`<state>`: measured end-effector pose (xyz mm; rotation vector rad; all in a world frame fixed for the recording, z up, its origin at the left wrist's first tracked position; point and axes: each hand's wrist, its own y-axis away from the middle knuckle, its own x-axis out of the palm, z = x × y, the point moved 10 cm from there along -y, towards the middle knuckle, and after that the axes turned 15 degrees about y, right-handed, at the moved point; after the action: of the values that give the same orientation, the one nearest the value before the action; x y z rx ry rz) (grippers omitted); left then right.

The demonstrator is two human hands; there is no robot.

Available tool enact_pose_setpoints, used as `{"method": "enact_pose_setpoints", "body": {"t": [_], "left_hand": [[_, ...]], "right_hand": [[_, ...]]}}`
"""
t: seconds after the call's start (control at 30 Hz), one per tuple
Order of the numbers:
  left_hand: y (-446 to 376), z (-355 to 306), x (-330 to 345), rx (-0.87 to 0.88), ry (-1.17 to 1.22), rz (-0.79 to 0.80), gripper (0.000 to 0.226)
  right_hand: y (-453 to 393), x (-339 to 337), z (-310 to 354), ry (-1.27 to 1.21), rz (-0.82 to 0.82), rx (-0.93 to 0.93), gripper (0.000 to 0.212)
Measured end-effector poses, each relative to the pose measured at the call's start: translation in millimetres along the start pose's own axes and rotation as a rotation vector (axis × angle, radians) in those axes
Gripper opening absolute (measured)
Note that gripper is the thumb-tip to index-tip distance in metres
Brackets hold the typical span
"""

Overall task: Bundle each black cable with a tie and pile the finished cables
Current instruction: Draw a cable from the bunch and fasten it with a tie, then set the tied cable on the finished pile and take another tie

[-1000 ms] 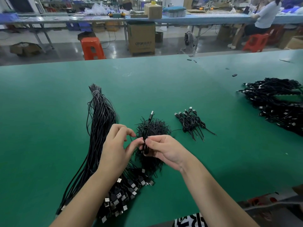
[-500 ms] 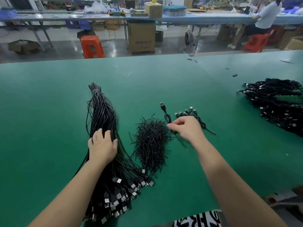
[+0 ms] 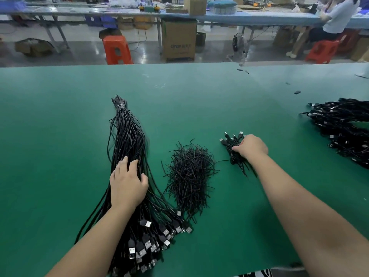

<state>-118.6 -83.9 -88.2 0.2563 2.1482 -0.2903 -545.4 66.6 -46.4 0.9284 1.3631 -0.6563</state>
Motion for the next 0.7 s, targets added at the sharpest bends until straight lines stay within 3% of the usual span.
{"method": "enact_pose_setpoints", "body": {"t": [0.23,0.37,0.57,0.7], "left_hand": [[2,1,-2,0.009,0.036,-0.024,0.055],[2,1,-3,0.006,0.058,-0.034,0.054],[2,2,-5,0.006,0.064,-0.037,0.053],[3,0,-6,0.007,0.081,-0.042,0.052]], "right_hand": [[11,-26,17,0.18,-0.135,-0.08,0.039],[59,-50,54,0.067,-0.25,-0.256,0.032],[202,-9,149,-0.081,0.038,-0.785,0.025],[248,35,186,0.112,0.145,-0.873,0.032]]}}
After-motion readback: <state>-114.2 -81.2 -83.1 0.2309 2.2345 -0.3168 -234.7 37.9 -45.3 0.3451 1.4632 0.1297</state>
